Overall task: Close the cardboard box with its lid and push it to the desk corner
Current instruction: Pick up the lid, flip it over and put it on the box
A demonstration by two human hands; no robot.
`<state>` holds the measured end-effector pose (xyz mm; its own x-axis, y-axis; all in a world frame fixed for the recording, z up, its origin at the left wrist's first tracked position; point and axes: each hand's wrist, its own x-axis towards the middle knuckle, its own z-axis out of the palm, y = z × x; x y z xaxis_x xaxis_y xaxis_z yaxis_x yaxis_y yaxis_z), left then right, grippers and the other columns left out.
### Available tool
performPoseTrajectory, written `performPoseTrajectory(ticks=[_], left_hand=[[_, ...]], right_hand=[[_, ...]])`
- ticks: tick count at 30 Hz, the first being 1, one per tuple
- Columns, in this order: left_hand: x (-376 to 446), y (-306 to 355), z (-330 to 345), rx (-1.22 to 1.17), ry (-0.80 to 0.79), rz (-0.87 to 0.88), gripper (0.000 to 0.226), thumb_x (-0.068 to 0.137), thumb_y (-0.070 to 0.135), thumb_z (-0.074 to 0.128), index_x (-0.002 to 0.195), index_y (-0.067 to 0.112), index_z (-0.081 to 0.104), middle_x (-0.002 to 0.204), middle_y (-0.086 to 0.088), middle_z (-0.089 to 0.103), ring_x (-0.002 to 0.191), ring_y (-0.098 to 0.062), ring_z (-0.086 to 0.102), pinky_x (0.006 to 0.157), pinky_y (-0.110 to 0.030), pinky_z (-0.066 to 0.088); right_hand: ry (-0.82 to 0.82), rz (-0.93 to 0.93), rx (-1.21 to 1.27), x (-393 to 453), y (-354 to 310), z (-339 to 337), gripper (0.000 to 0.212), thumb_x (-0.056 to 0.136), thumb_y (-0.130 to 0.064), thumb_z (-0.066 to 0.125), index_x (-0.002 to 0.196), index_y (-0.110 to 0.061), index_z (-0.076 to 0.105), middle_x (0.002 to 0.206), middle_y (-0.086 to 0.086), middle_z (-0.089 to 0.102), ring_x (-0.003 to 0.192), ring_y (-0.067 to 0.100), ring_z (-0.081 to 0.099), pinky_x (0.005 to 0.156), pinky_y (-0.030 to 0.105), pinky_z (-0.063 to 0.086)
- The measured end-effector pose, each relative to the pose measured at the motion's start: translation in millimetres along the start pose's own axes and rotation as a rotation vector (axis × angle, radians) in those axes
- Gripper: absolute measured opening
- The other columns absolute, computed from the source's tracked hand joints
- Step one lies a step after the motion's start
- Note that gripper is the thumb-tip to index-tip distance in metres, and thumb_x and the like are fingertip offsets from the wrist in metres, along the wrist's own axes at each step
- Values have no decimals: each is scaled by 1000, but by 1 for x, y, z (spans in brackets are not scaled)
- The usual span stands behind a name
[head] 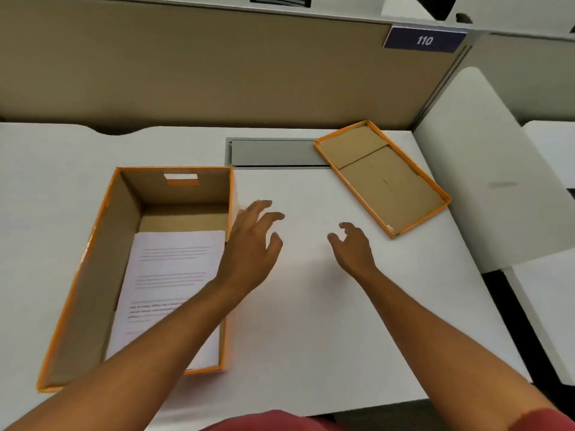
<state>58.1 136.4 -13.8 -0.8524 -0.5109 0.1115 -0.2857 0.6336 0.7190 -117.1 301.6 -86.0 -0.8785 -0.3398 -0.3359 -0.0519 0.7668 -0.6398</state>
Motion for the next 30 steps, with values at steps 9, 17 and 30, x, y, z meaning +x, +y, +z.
performPoseTrajectory(ticks=[9, 17, 30], left_hand=[[26, 15, 84, 81, -321, -131, 41, 100, 20, 58, 141, 25, 57, 162, 3, 37, 113, -26, 60, 98, -25, 35], [43, 7, 128, 44, -416, -264, 46, 98, 22, 61, 143, 23, 56, 150, 1, 50, 106, -16, 60, 93, -28, 44], [101, 23, 181, -47, -412, -375, 79, 100, 24, 65, 165, 19, 20, 163, -16, 39, 135, -34, 54, 111, -44, 45]], right_hand=[[10, -74, -531, 75, 66, -56, 74, 100, -38, 55, 162, -7, 31, 167, 20, 32, 154, 40, 29, 122, 54, 28], [-86, -142, -619, 26, 76, -17, 70, 99, -47, 48, 160, -16, 33, 165, 13, 32, 145, 37, 36, 119, 53, 24], [114, -170, -438, 60, 71, -66, 49, 96, -37, 53, 140, -16, 62, 143, 13, 61, 131, 36, 55, 106, 48, 41]])
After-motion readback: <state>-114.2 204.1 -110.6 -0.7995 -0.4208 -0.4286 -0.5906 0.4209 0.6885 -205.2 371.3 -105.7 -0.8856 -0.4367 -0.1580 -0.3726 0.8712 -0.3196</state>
